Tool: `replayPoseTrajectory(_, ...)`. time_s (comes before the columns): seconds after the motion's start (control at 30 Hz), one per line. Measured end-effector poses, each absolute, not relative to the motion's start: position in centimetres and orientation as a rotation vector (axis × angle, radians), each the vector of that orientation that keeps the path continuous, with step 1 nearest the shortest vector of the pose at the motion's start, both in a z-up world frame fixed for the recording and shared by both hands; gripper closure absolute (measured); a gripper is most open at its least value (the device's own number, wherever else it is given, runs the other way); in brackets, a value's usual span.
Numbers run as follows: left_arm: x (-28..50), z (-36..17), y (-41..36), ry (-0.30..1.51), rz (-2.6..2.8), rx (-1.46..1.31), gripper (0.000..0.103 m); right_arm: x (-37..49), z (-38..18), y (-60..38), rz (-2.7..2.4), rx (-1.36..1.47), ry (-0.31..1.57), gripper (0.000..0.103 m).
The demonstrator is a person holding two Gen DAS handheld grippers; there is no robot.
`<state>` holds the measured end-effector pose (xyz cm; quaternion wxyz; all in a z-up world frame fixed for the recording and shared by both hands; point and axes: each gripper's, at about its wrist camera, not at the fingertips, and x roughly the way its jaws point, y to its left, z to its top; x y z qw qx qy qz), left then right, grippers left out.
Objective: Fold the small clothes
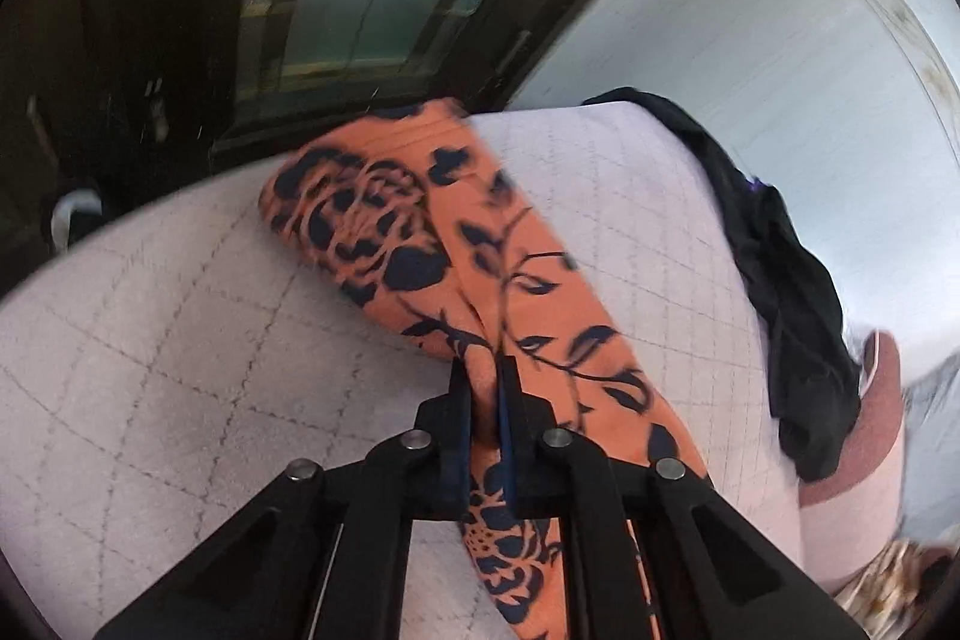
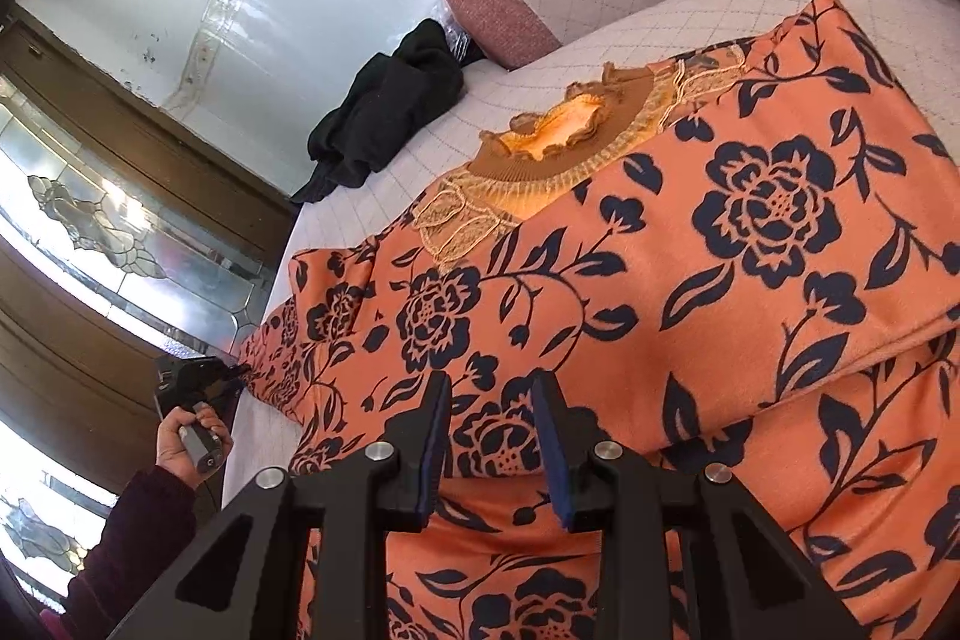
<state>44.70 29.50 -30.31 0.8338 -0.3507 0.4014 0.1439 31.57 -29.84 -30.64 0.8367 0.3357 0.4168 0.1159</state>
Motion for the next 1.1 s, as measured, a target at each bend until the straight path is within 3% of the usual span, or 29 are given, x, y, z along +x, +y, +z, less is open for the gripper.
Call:
replayPoseTrajectory(0.2,43.8,-23.4,23.5,0.784,0.126,-0.571,0.097,31.4,-29.8,-31.5,0.219,0.747,0.84,0.072)
replayPoseTrajectory(0.4,41.0,-16.1,10.7,0.759,-0.09,-0.318,0.097,30.2,-28.3,-34.4,0.185,0.802,0.768,0.072)
replayPoseTrajectory(0.57,37.9,-14.0,-1.0,0.764,-0.274,-0.149,0.097,28.9,-27.7,-37.7,0.14,0.847,0.72,0.072)
replayPoseTrajectory(0.7,35.1,-16.5,-11.3,0.841,-0.437,-0.055,0.097,28.0,-27.2,-40.9,0.102,0.903,0.67,0.072)
replayPoseTrajectory(0.77,33.3,-18.8,-15.9,0.909,-0.508,0.023,0.082,27.3,-27.2,-42.6,0.087,0.949,0.644,0.072)
replayPoseTrajectory(0.83,31.8,-21.5,-19.3,1.008,-0.552,0.094,0.037,26.9,-27.1,-43.9,0.071,0.982,0.628,0.066)
replayPoseTrajectory(0.9,29.3,-23.6,-19.9,1.0,-0.523,0.133,0.033,26.5,-27.1,-45.2,0.04,1.006,0.606,0.031)
replayPoseTrajectory(1.1,27.4,-25.6,-12.3,0.982,-0.39,-0.041,0.033,27.3,-26.9,-45.1,0.04,0.977,0.618,0.029)
